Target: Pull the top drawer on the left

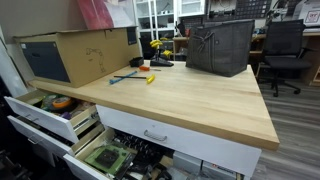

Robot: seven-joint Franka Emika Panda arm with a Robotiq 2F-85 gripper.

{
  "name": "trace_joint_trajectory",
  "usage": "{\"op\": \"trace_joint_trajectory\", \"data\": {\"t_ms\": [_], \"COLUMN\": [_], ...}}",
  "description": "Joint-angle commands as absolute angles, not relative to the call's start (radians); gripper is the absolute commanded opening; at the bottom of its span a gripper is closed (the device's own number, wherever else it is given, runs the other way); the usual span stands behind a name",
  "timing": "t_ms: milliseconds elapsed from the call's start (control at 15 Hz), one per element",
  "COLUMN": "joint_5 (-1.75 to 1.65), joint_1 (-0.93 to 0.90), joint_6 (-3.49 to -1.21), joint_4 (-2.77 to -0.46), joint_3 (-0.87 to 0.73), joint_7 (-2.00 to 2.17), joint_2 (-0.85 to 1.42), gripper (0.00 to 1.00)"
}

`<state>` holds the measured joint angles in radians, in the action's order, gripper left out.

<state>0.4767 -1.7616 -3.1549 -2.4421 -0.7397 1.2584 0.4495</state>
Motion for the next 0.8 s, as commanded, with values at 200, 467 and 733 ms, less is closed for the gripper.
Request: {"op": "trace_joint_trajectory", "data": {"t_ms": [200,467,733], "joint_5": [0.296,0.112,0.061], "joint_1": [-1.655,-1.447,-1.129], "joint_6": [-2.639,-2.357,-2.132], "joint_4": [-2.386,-2.321,-2.241], "joint_3": [-0.838,-0.721,-0.425], "joint_7": [1.149,1.091,0.968], "joint_2": [0.263,0.148,0.08], "gripper": [1.0,1.0,1.0]}}
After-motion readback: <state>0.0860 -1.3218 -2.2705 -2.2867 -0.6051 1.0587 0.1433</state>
